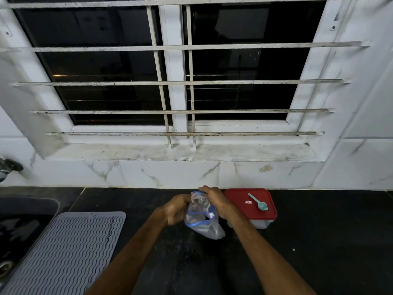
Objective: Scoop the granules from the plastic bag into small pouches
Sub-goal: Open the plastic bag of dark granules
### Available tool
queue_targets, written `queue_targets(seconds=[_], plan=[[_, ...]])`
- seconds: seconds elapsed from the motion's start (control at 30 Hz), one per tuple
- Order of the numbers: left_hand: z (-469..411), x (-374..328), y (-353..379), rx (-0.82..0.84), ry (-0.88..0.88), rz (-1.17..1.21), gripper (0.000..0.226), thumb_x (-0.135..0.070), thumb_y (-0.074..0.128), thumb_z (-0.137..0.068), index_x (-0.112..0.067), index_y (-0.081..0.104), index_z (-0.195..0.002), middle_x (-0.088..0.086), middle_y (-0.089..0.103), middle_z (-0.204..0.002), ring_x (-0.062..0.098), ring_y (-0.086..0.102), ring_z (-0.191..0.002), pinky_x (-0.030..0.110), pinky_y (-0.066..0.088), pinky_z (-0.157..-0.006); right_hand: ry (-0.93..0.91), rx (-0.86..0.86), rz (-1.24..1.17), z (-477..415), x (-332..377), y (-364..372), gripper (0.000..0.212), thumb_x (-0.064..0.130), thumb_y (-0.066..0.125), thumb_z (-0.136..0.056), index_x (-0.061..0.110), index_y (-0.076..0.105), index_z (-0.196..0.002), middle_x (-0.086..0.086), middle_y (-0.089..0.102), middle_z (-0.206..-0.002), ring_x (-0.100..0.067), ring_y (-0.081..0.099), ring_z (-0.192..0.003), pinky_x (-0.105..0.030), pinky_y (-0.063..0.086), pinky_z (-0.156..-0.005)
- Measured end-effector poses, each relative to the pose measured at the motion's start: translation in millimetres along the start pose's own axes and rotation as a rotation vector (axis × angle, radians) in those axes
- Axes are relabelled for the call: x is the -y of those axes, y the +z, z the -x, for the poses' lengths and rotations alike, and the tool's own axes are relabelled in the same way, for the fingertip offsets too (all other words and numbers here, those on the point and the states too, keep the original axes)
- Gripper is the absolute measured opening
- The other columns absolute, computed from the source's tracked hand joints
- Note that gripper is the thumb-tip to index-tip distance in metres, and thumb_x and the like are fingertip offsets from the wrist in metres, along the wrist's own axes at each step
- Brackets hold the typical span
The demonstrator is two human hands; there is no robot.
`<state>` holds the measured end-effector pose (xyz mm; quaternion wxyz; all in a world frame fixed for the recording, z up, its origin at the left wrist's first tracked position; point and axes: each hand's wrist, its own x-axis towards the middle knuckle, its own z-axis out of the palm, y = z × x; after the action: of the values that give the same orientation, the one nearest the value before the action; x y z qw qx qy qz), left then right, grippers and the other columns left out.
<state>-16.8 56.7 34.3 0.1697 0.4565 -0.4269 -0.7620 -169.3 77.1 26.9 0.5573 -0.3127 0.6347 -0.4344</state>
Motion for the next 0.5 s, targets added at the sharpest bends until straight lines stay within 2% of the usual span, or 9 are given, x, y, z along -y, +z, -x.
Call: queue_targets(seconds=[0.07, 0.13, 0.2, 0.27, 0.3, 0.37, 0.5], plan=[[5, -1, 6, 0.051, -0.023, 0.041, 0.048, -0.038, 0.037, -0.103, -0.002, 0.066, -0.117, 0.017, 0.070, -0.115, 0.030, 0.067, -0.104, 0.042, 0.054, -0.092, -0.070, -0.033, 0.211, -3, -3, 1, 0.038, 0.035, 0.057, -0.095, 0.005, 0.068, -0.075, -0.008, 0.069, -0.072, -0.023, 0.065, -0.071, -0.035, 0.052, -0.073], [4, -3, 12, 0.037, -0.022, 0.130, 0.071, -0.061, 0.031, -0.098, -0.004, 0.069, -0.118, 0.020, 0.069, -0.117, 0.035, 0.065, -0.111, 0.047, 0.051, -0.097, -0.200, -0.072, 0.442, -5, -9, 0, 0.048, 0.047, 0.051, -0.096, 0.007, 0.061, -0.072, -0.008, 0.064, -0.069, -0.023, 0.061, -0.069, -0.034, 0.046, -0.067], [-3, 0, 15, -0.098, 0.031, 0.151, 0.064, -0.055, 0.042, -0.098, 0.001, 0.069, -0.114, 0.023, 0.070, -0.110, 0.036, 0.068, -0.100, 0.045, 0.054, -0.091, -0.303, -0.135, 0.587, -4, -13, -2, 0.043, 0.050, 0.048, -0.097, 0.011, 0.053, -0.080, -0.002, 0.059, -0.073, -0.019, 0.057, -0.071, -0.030, 0.039, -0.060], [-13, 5, 12, -0.322, 0.103, 0.156, 0.047, -0.036, 0.054, -0.098, 0.007, 0.067, -0.108, 0.023, 0.069, -0.100, 0.033, 0.068, -0.084, 0.043, 0.056, -0.082, -0.420, -0.229, 0.670, -2, -13, -4, 0.036, 0.048, 0.050, -0.096, 0.012, 0.052, -0.093, -0.003, 0.063, -0.086, -0.020, 0.060, -0.080, -0.030, 0.042, -0.064], [-19, 8, 8, -0.425, 0.131, 0.161, 0.045, -0.033, 0.055, -0.098, 0.009, 0.065, -0.108, 0.022, 0.068, -0.098, 0.033, 0.066, -0.083, 0.044, 0.055, -0.080, -0.487, -0.294, 0.707, 0, -11, -5, 0.037, 0.049, 0.052, -0.095, 0.012, 0.053, -0.096, -0.004, 0.064, -0.090, -0.022, 0.061, -0.083, -0.032, 0.044, -0.068], [-26, 8, 4, -0.530, 0.165, 0.177, 0.046, -0.035, 0.049, -0.101, 0.008, 0.062, -0.111, 0.020, 0.067, -0.095, 0.033, 0.064, -0.084, 0.040, 0.054, -0.070, -0.558, -0.399, 0.765, 5, -7, -4, 0.041, 0.054, 0.052, -0.093, 0.013, 0.054, -0.097, -0.006, 0.064, -0.095, -0.025, 0.060, -0.088, -0.034, 0.045, -0.071], [-22, 7, 8, -0.595, 0.250, 0.243, 0.036, -0.026, 0.042, -0.104, 0.005, 0.060, -0.110, 0.020, 0.065, -0.098, 0.026, 0.062, -0.073, 0.032, 0.051, -0.062, -0.410, -0.338, 0.996, 12, -3, 5, 0.055, 0.060, 0.051, -0.090, 0.009, 0.055, -0.108, -0.012, 0.061, -0.109, -0.031, 0.059, -0.101, -0.035, 0.046, -0.077]])
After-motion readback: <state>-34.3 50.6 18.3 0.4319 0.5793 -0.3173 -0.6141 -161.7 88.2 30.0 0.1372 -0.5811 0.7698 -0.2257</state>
